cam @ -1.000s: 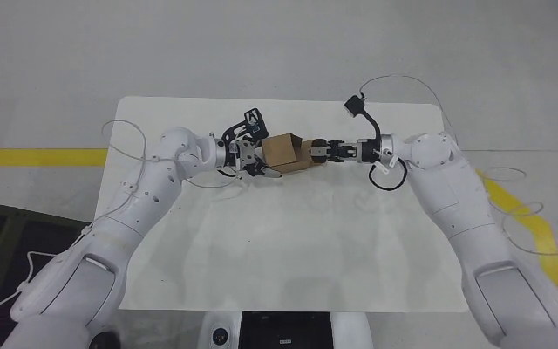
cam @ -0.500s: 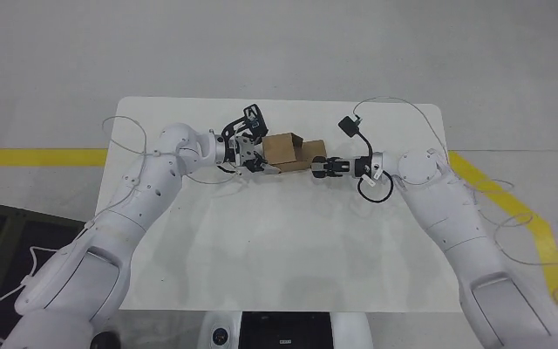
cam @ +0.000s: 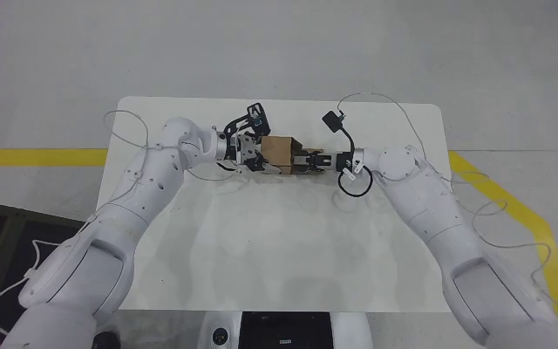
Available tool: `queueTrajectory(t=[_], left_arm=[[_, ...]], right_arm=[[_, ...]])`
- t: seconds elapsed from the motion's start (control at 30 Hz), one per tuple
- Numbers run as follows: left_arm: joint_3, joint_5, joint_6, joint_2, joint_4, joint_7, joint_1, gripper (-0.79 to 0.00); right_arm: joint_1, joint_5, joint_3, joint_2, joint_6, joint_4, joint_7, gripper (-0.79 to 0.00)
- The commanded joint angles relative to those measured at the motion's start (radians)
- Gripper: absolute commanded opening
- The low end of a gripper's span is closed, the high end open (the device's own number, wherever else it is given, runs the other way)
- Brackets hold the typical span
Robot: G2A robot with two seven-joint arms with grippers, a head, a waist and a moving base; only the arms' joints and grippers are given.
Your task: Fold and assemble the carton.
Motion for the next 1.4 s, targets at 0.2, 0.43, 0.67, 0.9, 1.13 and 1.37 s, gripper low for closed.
queueTrajectory(t=[0.2, 0.43, 0.67, 0.9, 1.13, 1.37], left_arm=[[0.010, 0.000, -0.008, -0.010, 0.018, -0.002, -0.012, 0.000], [0.018, -0.025, -0.008, -0.010, 0.023, -0.015, -0.008, 0.000], [0.013, -0.047, -0.008, -0.005, 0.023, -0.030, -0.006, 0.000], [0.004, -0.059, -0.008, 0.000, 0.020, -0.039, -0.003, 0.000], [-0.003, -0.064, -0.004, -0.001, 0.007, -0.046, -0.001, 0.000], [-0.010, -0.066, -0.005, -0.001, 0.003, -0.055, 0.003, 0.000]], right_arm=[[0.024, 0.026, -0.052, -0.052, -0.035, 0.056, -0.022, -0.785], [0.043, 0.034, -0.070, -0.082, -0.069, 0.113, -0.033, -0.785], [0.063, 0.045, -0.030, -0.070, -0.109, 0.162, 0.005, -0.785], [0.057, 0.024, 0.016, -0.036, -0.099, 0.149, 0.061, -0.785], [0.047, -0.039, 0.030, -0.025, -0.066, 0.129, -0.005, -0.785], [0.055, -0.085, 0.025, -0.031, -0.068, 0.143, -0.046, -0.785]])
